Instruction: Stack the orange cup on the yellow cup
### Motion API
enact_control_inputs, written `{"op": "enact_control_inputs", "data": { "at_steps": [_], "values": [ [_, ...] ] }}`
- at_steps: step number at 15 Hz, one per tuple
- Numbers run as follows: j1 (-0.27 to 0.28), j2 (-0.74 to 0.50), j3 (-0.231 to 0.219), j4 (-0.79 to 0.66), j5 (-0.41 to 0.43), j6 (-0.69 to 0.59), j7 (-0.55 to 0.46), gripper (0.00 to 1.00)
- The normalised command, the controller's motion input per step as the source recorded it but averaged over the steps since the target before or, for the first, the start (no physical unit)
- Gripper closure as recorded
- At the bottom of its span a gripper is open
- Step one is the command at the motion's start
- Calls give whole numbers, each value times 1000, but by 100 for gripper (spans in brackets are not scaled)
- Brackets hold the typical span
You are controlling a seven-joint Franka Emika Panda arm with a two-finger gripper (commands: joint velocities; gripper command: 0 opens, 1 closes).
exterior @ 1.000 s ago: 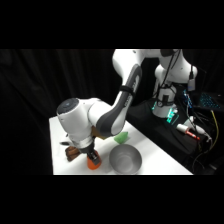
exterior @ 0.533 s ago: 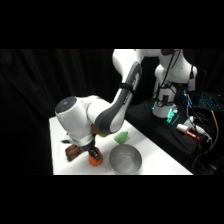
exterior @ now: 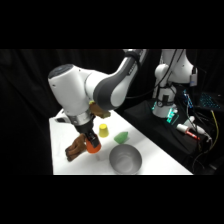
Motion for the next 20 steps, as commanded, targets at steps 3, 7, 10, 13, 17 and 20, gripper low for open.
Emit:
{"op": "enact_control_inputs", "data": {
  "at_steps": [3, 7, 10, 13, 17, 20],
  "values": [
    [-79, -446, -19, -416, -14, -19, 36, 50],
    [-131, -397, -21, -423, 65, 75, 6, 50],
    [-129, -349, -40, -395, 102, 138, -11, 50],
    [-125, -323, -50, -382, 143, 186, -24, 50],
    [-107, -287, -54, -378, 161, 225, -39, 50],
    [-90, -236, -41, -355, 192, 242, -75, 50]
  ]
}}
